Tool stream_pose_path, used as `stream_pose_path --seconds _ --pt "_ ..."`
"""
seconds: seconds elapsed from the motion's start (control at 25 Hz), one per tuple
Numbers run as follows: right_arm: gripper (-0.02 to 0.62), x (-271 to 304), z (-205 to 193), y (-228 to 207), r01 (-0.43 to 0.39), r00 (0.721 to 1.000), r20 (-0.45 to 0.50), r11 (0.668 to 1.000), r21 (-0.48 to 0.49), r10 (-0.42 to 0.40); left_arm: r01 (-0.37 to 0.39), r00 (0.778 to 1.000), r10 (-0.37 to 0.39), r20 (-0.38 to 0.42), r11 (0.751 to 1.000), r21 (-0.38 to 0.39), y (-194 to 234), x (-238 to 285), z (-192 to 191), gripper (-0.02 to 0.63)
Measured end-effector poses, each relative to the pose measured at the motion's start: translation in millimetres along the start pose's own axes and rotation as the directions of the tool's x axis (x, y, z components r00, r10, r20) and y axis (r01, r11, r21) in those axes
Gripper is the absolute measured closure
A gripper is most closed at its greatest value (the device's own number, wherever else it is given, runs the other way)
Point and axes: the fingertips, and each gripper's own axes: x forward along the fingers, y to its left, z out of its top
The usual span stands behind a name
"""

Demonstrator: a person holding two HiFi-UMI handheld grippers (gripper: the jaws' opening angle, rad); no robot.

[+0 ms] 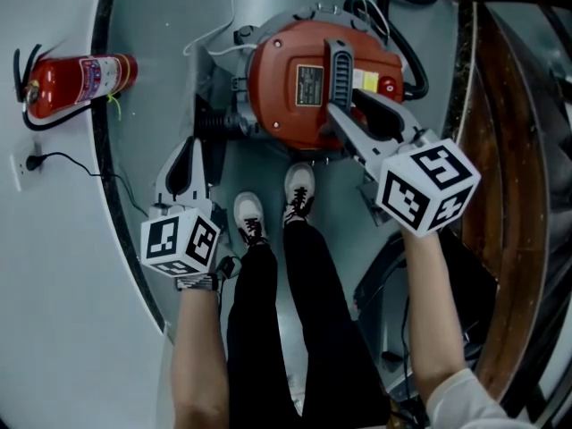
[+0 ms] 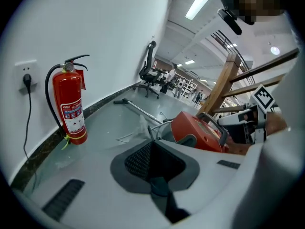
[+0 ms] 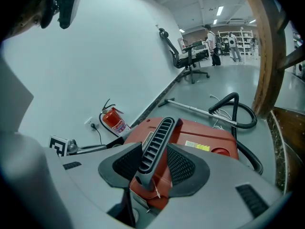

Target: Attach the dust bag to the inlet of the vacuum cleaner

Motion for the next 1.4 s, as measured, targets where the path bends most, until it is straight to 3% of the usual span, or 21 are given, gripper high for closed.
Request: stream_pose_path --seconds 0.12,0.28,0.84,1.08,1.24,1.4 --pt "0.434 0 0 0 0.002 1.000 0.009 1.000 0.005 -0.002 0.016 1.000 -0.015 0.022 0.998 -0.055 -1 -1 0 0.594" --pt "0.434 1 -1 0 -0.013 1.000 0.010 1.000 0.014 0.012 0.050 0.998 -0.048 0.028 0.996 -0.073 -3 0 0 0.591" --pt "0.428 4 -2 3 -0.069 0.997 -0.026 0.998 0.008 0.069 0.225 0.974 -0.226 -0.037 0.974 -0.014 -18 3 2 0.584" --pt "0.422 7 -4 3 -0.059 0.998 -0.033 0.998 -0.023 0.058 0.310 0.949 -0.308 -0.074 0.951 0.017 -24 2 -1 0.581" --pt "0.397 9 -9 6 -0.073 0.997 -0.028 0.997 -0.013 0.073 0.340 0.937 -0.336 -0.091 0.940 0.028 -28 3 -4 0.580" --pt "0.393 18 -25 12 -0.077 0.994 -0.080 0.997 -0.024 0.075 0.364 0.927 -0.361 -0.098 0.931 0.021 -32 2 -7 0.578"
